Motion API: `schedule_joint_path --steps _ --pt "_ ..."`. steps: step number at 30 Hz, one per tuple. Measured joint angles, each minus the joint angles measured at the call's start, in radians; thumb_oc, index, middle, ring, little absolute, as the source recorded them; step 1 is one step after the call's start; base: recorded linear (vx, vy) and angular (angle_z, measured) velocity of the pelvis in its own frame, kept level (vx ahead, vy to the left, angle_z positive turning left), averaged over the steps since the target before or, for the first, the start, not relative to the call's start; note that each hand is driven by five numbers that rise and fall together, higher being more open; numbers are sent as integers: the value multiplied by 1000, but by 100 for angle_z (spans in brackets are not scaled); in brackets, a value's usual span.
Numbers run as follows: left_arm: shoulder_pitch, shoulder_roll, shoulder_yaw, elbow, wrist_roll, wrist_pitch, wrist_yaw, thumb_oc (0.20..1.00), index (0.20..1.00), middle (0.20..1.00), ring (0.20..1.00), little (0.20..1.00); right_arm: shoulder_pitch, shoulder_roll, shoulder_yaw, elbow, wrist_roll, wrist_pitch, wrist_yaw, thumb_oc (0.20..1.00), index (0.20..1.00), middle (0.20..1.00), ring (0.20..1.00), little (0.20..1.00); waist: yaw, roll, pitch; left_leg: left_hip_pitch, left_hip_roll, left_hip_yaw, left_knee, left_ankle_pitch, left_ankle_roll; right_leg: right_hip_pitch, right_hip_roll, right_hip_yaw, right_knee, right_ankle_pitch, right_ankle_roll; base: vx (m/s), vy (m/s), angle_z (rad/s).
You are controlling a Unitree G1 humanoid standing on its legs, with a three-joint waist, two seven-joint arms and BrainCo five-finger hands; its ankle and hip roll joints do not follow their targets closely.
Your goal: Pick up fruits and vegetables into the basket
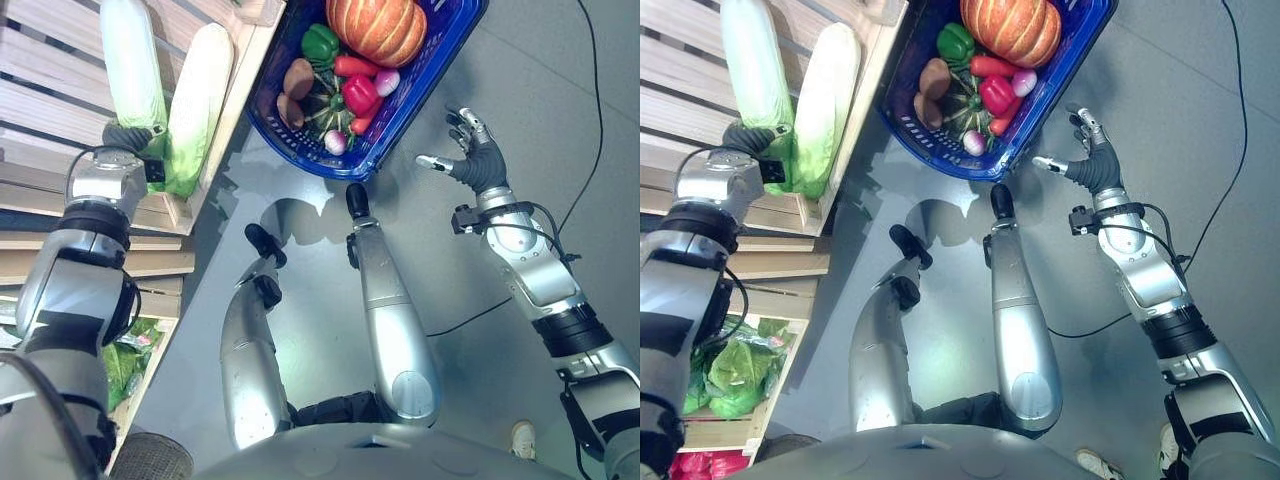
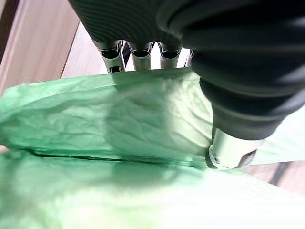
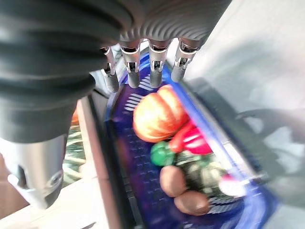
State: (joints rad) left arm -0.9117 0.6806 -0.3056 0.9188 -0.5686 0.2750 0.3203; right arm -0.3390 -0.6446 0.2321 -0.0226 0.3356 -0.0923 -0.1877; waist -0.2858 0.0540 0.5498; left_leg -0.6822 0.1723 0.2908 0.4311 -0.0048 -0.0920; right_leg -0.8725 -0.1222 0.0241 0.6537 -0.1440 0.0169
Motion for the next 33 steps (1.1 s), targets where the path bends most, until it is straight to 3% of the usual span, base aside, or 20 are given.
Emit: schedule_joint_path --steps 6,10,13,20,26,33 --pt "142 -62 39 -176 7 -156 74 200 200 200 200 200 -10 0 -3 -110 -3 -65 107 1000 1000 1000 1000 1000 45 0 0 35 -6 -19 -2 3 4 51 -9 -18 -6 -1 3 -23 -46 8" --pt "253 -116 53 -319 64 -282 118 200 200 200 200 200 -29 0 0 -126 -3 -70 135 1000 1000 1000 1000 1000 82 -1 1 80 -8 -39 -24 14 -1 111 -11 -45 -22 -2 2 -42 -107 13" --pt "284 -127 62 -424 152 -331 128 200 200 200 200 200 -78 3 7 -148 17 -36 145 1000 1000 1000 1000 1000 119 -1 2 95 -17 -63 -37 30 2 140 -24 -71 -22 -1 1 -82 -171 22" --pt "299 -121 64 -584 365 -390 129 200 200 200 200 200 -193 94 43 -148 155 21 126 1000 1000 1000 1000 1000 203 -6 4 125 -16 -110 -38 46 1 207 -32 -126 -37 0 -6 -41 -122 18" --pt "300 -120 55 -645 582 -470 170 200 200 200 200 200 -249 175 84 -145 273 37 61 1000 1000 1000 1000 1000 233 -11 7 157 -18 -151 -37 48 3 283 -38 -173 -62 0 -6 -2 -100 18" --pt "289 -117 -27 -653 770 -497 202 200 200 200 200 200 -301 240 118 -131 292 32 -25 1000 1000 1000 1000 1000 273 -49 17 191 -18 -164 -34 48 3 336 -41 -192 -66 0 -6 20 -57 8"
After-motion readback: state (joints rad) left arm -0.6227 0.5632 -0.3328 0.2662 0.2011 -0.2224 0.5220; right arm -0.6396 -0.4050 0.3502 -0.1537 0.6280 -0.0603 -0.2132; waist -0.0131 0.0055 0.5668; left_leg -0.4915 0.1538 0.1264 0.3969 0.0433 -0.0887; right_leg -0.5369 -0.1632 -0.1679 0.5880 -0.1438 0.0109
